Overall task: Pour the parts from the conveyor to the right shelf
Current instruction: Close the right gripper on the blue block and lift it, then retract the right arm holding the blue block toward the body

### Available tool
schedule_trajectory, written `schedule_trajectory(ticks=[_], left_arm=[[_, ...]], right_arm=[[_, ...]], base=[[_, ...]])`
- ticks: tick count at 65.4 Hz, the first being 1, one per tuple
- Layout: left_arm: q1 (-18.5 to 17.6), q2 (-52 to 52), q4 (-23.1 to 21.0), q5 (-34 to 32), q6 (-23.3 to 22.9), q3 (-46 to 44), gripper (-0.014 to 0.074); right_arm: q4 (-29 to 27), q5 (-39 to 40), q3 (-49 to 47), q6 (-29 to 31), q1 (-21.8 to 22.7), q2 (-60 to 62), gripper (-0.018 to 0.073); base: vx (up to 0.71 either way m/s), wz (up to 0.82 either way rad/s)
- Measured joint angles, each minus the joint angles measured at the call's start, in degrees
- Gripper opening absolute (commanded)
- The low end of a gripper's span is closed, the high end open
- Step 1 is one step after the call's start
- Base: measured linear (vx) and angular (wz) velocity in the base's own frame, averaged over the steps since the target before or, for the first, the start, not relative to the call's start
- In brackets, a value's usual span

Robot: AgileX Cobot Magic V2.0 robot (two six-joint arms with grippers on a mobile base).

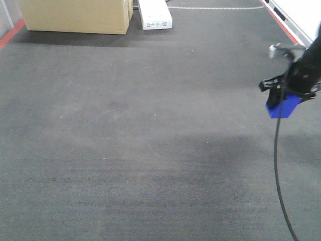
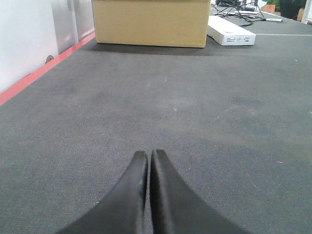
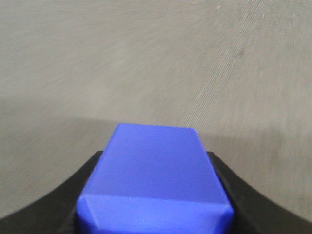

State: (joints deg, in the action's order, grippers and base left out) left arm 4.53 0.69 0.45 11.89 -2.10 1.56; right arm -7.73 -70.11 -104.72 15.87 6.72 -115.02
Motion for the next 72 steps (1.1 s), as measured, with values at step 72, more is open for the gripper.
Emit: schedule_trajectory(ticks=[72], left_arm=[[0.0, 0.0, 0.0, 0.6, 0.0, 0.0, -0.0006]], right_arm=[[5.2, 16.2, 76.9, -9.7, 0.4, 116.0, -0.0004]], base=[[0.00, 0.00]])
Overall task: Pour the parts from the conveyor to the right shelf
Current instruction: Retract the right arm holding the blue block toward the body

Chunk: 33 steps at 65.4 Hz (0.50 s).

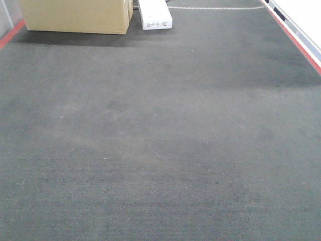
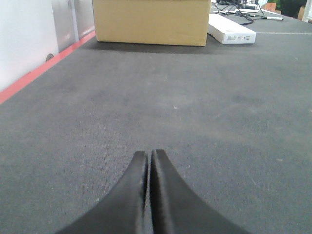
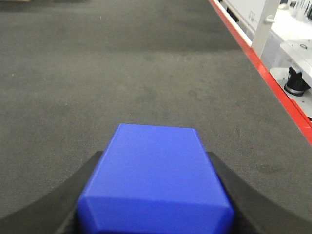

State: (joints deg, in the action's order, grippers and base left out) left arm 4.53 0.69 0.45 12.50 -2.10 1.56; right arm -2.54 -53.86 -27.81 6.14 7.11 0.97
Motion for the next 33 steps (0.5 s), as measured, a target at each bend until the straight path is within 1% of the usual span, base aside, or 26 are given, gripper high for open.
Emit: schedule_trajectory(ticks=[8, 12, 21, 28, 33], left_arm=[[0.0, 0.0, 0.0, 0.2, 0.0, 0.0, -0.0006], [0.0, 0.0, 0.0, 0.4, 0.0, 0.0, -0.0006], [0.0, 0.0, 0.0, 0.4, 0.0, 0.0, -0.0006], [0.0, 0.0, 0.0, 0.4, 0.0, 0.0, -0.0006], [0.0, 0.0, 0.0, 0.4, 0.0, 0.0, -0.0006]], right_arm=[[0.0, 0.1, 0.2, -0.1, 0.0, 0.0, -0.0003], [-0.9, 0.5, 0.5, 0.8, 0.0, 0.0, -0.0001], [-6.1, 3.1, 0.6, 6.8, 0.0, -0.8, -0.0001], [-10.7, 6.6, 0.7, 13.0, 0.0, -4.0, -0.0001], [-12.4, 9.8, 0.7, 15.5, 0.0, -6.8, -0.0001]], base=[[0.00, 0.00], [0.00, 0.00], [0.00, 0.00], [0.00, 0.00], [0.00, 0.00]])
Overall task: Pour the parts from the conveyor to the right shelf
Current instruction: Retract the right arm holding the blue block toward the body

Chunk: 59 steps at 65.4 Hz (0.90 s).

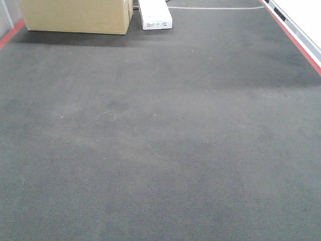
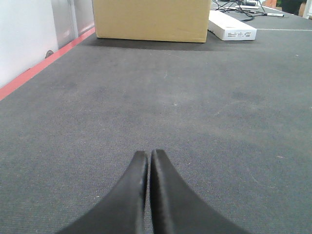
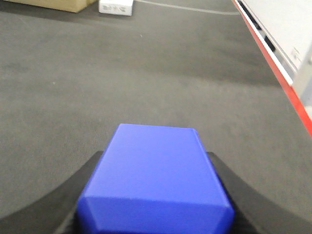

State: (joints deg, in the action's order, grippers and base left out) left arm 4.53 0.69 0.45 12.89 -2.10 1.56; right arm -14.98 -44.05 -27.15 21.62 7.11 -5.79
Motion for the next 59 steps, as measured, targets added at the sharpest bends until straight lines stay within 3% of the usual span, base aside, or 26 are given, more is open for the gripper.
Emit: schedule_trajectory(ticks=[21, 32, 59], left_arm=[[0.0, 0.0, 0.0, 0.0, 0.0, 0.0, -0.0006], [0.0, 0.0, 0.0, 0.0, 0.0, 0.0, -0.0006], [0.0, 0.0, 0.0, 0.0, 0.0, 0.0, -0.0006]], right_arm=[[-2.7, 9.4, 3.9, 1.5, -0.1, -5.9, -0.0001], [-3.1, 9.7, 9.4, 3.5, -1.9, -5.9, -0.0001], [-3.6, 11.4, 9.5, 4.1, -3.6, -5.0, -0.0001]], base=[[0.00, 0.00], [0.00, 0.00], [0.00, 0.00]])
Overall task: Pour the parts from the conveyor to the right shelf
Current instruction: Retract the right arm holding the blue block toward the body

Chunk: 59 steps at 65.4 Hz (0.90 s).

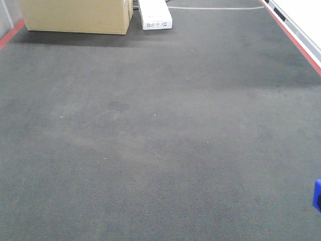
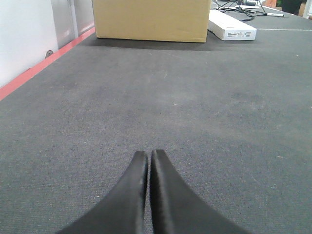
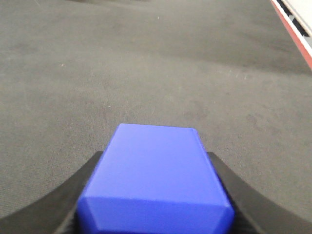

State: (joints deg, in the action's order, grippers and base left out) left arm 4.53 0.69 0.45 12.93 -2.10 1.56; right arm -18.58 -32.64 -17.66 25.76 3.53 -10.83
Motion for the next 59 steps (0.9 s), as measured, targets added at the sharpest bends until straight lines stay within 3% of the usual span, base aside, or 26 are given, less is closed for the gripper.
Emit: schedule_trajectory(ticks=[59], left_arm=[[0.0, 0.0, 0.0, 0.0, 0.0, 0.0, -0.0006]], right_arm=[[0.0, 0.3, 0.0, 0.0, 0.0, 0.3, -0.0001]], base=[[0.00, 0.00]])
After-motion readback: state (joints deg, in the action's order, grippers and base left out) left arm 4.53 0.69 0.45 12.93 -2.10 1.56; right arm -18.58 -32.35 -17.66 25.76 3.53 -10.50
